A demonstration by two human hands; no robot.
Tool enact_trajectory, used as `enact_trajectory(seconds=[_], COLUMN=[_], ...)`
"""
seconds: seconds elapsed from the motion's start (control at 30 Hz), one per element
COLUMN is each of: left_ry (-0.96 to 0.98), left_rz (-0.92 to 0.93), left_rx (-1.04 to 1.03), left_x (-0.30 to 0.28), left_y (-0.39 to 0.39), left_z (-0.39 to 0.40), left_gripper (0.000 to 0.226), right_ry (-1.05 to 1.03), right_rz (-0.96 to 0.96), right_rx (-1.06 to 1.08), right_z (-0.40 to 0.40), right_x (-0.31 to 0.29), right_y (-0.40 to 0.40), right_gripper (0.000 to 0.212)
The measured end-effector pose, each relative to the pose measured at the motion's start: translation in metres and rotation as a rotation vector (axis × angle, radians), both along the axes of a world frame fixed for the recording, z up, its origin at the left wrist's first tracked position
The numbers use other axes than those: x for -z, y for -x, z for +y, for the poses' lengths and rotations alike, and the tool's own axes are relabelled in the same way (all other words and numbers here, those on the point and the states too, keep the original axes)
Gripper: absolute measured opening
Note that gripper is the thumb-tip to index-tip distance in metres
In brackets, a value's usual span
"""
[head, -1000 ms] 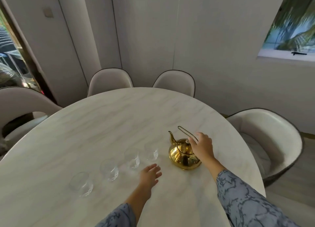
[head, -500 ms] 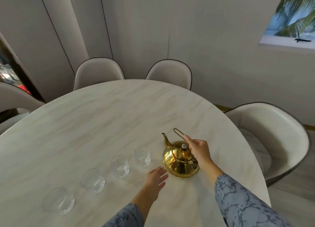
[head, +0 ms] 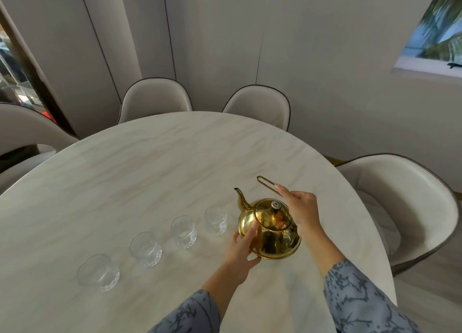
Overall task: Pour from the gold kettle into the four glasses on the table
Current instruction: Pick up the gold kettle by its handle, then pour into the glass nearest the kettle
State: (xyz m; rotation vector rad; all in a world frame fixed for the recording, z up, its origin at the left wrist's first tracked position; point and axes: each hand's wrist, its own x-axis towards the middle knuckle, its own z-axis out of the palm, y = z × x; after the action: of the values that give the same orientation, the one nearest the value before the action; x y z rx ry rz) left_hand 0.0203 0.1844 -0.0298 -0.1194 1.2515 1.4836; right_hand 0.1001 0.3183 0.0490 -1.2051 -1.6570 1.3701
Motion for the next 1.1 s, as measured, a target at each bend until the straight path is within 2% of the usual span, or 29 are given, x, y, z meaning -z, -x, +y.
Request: enact_trajectory(seconds=[0.07,0.2,0.37,0.53,0.7,0.87,1.0,1.1], left_ry=[-0.007,0.05,0.093,0.091,0.113,0.126,0.099,0.104], left_rz=[0.038,0.068,0.01,-0.057,-0.089,-0.136,-0.196,-0.256], left_rx=[0.006,0.003,-0.024,-0.003,0.023,0.06,0.103,0.114], left_x=[-0.003,-0.008,-0.014,-0.009,0.011,0.028,-0.01,-0.017], left_y=[-0.003,-0.007,-0.006,-0.005,0.001,0.006,0.0,-0.001], left_z=[-0.006,-0.008,-0.016,-0.021,-0.019,-0.017,-0.027,-0.028], left_gripper=[0.126,0.138,0.105,0.099,0.125,0.126,0.086,0.081], right_ry=[-0.022,-0.073,-0.184,-0.231,-0.231,-0.24,-0.221,-0.217], right_rz=[-0.017,-0.055,-0.162,-0.262,-0.367,-0.502,-0.595,-0.637], right_rx=[-0.025,-0.058,-0.136,-0.216,-0.23,-0.226,-0.221,-0.222], right_z=[-0.012,-0.026,-0.042,-0.045,-0.046,-0.046,-0.045,-0.043], right_x=[-0.009,-0.015,-0.018,-0.016,-0.01,-0.009,-0.01,-0.013], right_y=[0.002,0.005,0.016,0.029,0.039,0.052,0.059,0.064], right_gripper=[0.059,0.061,0.064,0.062,0.06,0.056,0.051,0.049])
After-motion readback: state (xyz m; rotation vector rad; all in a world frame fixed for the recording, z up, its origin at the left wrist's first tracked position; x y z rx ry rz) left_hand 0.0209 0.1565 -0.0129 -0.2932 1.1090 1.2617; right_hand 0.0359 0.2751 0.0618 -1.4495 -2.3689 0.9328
